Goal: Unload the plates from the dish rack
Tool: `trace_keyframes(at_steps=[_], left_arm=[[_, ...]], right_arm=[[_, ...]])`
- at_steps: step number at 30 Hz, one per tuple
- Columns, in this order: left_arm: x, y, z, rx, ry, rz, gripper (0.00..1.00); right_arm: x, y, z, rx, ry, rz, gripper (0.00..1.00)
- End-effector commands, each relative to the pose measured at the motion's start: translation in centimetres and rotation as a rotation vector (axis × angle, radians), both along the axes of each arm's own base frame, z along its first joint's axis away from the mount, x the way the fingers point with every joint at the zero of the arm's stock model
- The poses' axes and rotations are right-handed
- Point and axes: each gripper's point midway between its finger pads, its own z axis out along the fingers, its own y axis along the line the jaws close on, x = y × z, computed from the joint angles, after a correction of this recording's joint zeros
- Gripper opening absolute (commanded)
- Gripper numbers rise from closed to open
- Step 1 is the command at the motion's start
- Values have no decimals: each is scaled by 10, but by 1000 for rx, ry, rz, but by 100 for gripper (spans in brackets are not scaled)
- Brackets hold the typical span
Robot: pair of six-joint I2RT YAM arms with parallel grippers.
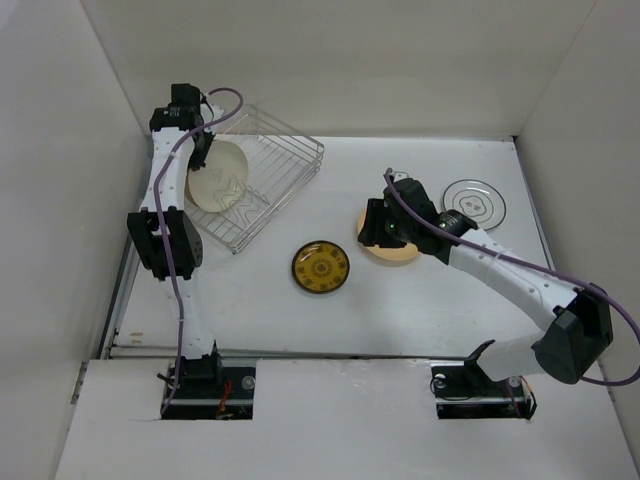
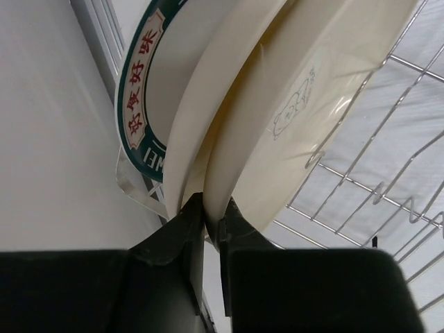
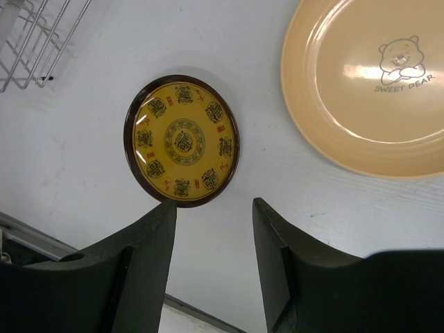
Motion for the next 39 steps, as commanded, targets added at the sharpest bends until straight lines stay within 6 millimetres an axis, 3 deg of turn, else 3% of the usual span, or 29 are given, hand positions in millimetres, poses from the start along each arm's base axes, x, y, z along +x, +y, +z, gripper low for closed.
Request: trace_keyframes(at_steps=[1,4,10,15,16,25,29,32,34,39], left_arm=[[0,-12,13,-70,-36,33,0],[-5,-12,24,-75,-55,42,0],[-20,-21,79,-90,-173,16,0],[-24,-32,123,-99,-304,-16,0],[-22,-33,124,-101,-312,-31,0],[-35,-48,146,-141,-353,-80,0],[-48,-72,161,-215,-371,-149,0],[-63,-103,158,-343,-322,-231,0],[-82,-134,150,-440,-239,-305,0],[-118,-191,120,-595,-39,-446,0]], right_arm=[[3,-1,12,11,-27,-17,54],[3,-1,14,5,-30,-11,54],[9,1,28,1,-46,-11,54],[15,4,55,38,-101,-19,54],[18,4,67,53,-131,-28,54],[21,-6,98,88,-204,-90,55],[22,-9,121,128,-244,-118,62],[25,-5,133,167,-280,-112,81],[25,1,151,229,-329,-91,91],[24,23,171,344,-373,7,93]])
